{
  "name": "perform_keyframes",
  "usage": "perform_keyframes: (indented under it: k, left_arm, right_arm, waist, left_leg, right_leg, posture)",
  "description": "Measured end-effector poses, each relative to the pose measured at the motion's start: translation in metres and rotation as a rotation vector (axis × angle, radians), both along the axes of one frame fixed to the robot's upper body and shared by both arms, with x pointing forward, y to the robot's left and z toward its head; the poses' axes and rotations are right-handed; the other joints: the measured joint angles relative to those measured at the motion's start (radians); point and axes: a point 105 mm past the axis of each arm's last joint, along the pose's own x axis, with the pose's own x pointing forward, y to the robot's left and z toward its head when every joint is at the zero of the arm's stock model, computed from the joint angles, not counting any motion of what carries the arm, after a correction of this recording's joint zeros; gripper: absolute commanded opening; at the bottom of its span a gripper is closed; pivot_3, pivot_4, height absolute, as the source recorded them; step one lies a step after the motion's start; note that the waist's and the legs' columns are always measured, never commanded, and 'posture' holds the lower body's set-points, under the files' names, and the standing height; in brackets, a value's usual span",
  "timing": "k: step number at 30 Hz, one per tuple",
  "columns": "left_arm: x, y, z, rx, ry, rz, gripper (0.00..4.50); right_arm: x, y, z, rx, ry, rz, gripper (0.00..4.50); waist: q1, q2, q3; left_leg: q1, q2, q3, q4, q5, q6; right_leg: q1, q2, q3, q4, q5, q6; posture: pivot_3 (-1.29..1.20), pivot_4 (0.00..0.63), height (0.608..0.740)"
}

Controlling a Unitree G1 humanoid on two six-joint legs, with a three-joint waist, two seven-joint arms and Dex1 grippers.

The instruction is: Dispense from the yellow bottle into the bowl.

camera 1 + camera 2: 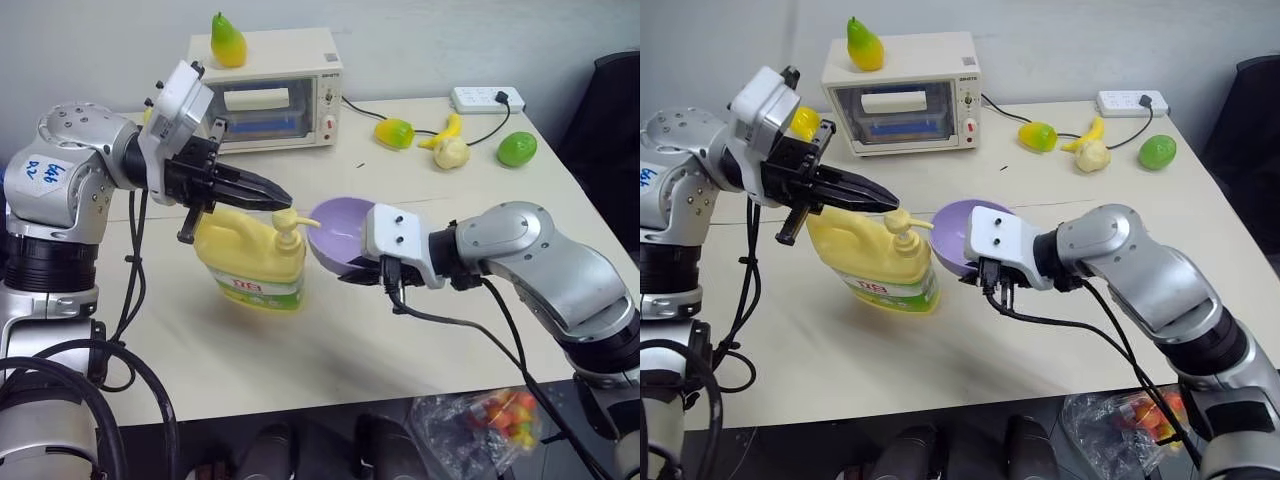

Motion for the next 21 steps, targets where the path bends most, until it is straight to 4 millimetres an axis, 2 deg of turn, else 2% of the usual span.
perform_keyframes:
  k: [7,21]
  left_arm:
    - [0.0,-0.001,-0.012,0.04,-0.004,0.002,0.05]
    - [0.0,-0.002,-0.011,0.042,-0.019,0.001,0.05]
  right_arm:
    - [-0.01,0.003,0.0,0.002,-0.004,0.044,0.0]
    - [-0.013,0.002,0.01,-0.026,-0.03,0.097,0.0]
  waist:
    - [-0.002,0.0,0.0]
    - [-0.002,0.0,0.0]
  left_leg:
    - [0.0,0.0,0.0,0.0,0.0,0.0]
    - [0.0,0.0,0.001,0.0,0.0,0.0]
  right_leg:
    - [0.0,0.0,0.001,0.0,0.0,0.0]
    - [0.0,0.0,0.001,0.0,0.0,0.0]
  posture:
    - [0.0,0.15,0.74]
    - [0.0,0.15,0.74]
